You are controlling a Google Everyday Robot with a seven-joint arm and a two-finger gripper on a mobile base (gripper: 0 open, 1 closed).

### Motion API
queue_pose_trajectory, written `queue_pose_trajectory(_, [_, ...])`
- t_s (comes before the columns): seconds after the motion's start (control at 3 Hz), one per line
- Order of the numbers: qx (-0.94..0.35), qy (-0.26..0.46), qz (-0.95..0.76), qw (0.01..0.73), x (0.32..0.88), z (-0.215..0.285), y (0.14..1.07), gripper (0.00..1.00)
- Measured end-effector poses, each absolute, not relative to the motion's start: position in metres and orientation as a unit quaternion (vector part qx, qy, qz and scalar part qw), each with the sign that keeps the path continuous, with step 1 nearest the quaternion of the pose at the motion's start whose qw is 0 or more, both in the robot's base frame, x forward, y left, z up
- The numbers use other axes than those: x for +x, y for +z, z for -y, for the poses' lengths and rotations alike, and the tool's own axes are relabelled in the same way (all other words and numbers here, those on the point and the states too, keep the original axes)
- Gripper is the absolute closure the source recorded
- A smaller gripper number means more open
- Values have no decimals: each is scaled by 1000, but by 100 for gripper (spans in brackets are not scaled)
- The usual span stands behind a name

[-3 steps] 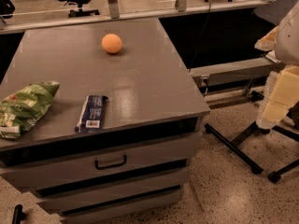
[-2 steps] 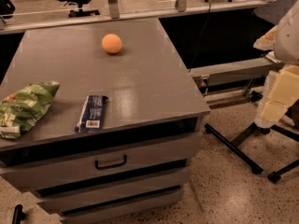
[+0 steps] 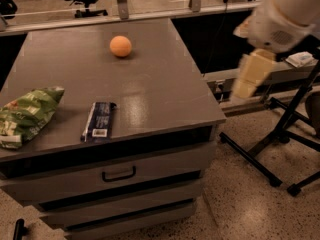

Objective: Pick orange

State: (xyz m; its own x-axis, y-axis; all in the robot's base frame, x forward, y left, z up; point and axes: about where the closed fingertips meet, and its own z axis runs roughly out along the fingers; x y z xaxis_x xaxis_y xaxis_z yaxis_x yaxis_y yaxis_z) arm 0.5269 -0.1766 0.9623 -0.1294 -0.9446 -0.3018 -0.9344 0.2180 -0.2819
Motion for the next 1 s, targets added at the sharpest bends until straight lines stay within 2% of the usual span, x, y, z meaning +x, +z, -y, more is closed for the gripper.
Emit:
queue_pose_trajectory(0.67, [-618, 26, -716, 322, 681, 79, 950, 0])
queue_pose_trajectory(1.0, [-590, 59, -720, 361, 739, 42, 936, 0])
